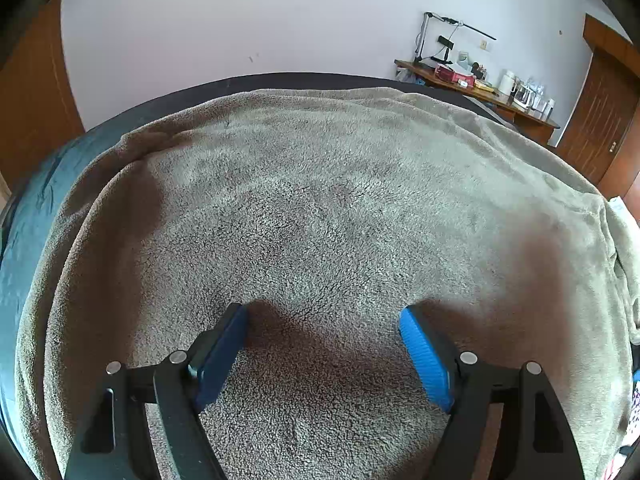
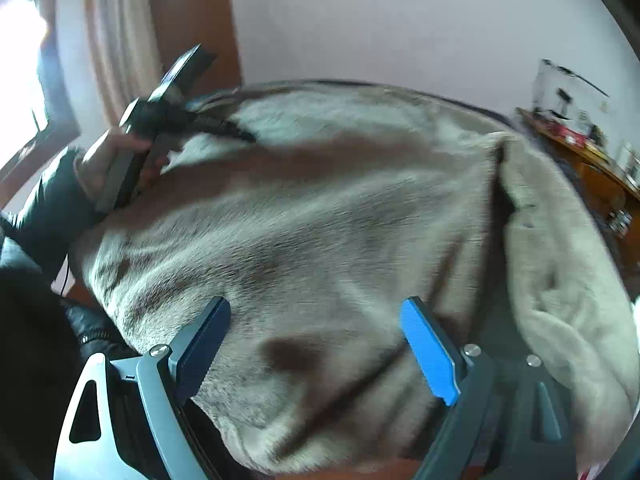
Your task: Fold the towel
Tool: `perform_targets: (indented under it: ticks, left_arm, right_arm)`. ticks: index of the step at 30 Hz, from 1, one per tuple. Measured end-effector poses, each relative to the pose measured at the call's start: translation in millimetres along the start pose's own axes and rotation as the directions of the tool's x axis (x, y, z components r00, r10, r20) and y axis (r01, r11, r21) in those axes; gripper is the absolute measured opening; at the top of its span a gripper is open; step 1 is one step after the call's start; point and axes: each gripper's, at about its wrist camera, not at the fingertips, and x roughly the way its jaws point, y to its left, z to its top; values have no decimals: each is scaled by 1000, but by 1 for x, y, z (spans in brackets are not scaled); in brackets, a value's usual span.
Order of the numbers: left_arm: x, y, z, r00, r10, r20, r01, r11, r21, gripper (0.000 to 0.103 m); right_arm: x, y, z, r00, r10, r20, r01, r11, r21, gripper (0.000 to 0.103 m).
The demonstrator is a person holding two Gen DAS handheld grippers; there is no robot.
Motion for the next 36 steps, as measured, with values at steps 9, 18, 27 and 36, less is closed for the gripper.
perform_targets:
  ticks: [9,18,27,36]
  left_arm:
    - [0,-1,0,1000,2,-1,-2,1000,3,81]
    - [1,-2,0,1000,9,-3,-9,1000,11,82]
    - [0,-3,0,1000,8,-2,-8,1000,9,82]
    - [0,-2,0,1000,8,-2,-8,1000,10,82]
  right_arm:
    - [-78,-84,-38,942,-321,99,272,901,337,89]
    - [-127,-144,-101,815,-579,-28,445,593,671,66]
    - [-116,-152,-130,891,-453,-25,288,522,803,46]
    - [-98,-140,-105,863,-503,-38,369,580,726,24]
